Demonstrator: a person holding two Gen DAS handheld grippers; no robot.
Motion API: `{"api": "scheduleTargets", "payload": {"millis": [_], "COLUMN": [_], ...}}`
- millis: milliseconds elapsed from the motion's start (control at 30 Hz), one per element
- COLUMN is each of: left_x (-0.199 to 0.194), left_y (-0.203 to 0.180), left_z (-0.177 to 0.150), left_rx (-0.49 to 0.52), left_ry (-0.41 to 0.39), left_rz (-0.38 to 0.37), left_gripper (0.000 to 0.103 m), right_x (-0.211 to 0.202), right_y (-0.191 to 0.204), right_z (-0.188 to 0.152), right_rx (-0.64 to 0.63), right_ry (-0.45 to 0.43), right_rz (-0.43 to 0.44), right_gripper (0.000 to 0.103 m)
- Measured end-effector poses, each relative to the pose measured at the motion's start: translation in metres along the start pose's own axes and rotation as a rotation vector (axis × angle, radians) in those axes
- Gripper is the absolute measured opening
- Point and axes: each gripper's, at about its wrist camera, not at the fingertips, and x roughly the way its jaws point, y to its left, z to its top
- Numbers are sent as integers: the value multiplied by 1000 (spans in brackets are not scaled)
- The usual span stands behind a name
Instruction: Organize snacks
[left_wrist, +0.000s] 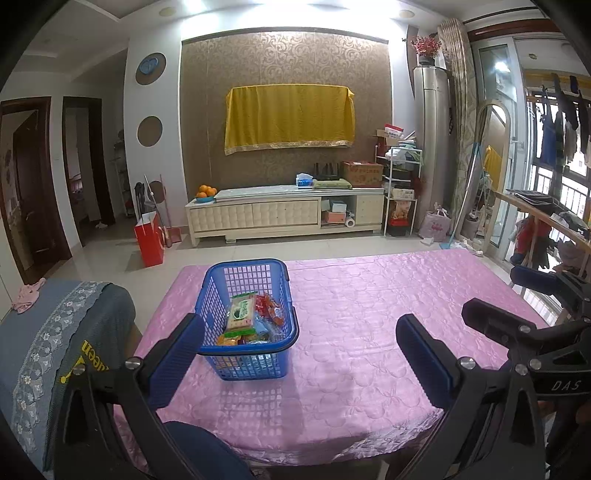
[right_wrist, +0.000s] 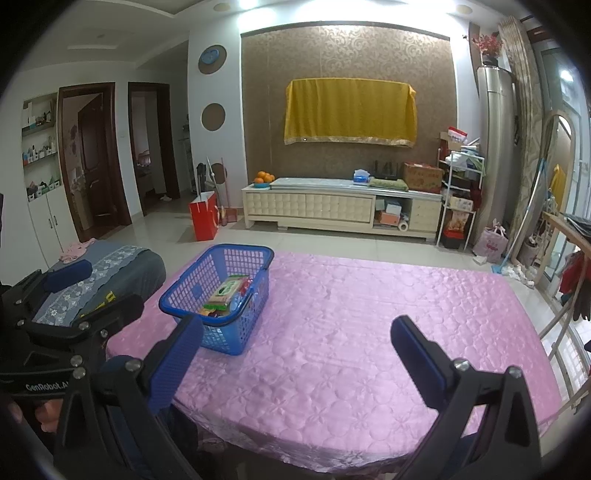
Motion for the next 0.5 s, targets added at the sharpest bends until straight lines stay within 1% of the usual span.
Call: {"api": "scheduleTargets", "payload": {"millis": [500], "left_x": [0], "left_y": [0], "left_z": [-1], "left_rx": [2], "left_ry": [1], "left_rz": [8], "left_gripper": [103], "right_x": [-1], "right_y": [-1], "right_z": [0], "right_rx": [1], "right_ry": [3], "right_rz": [3], "right_gripper": [103]}}
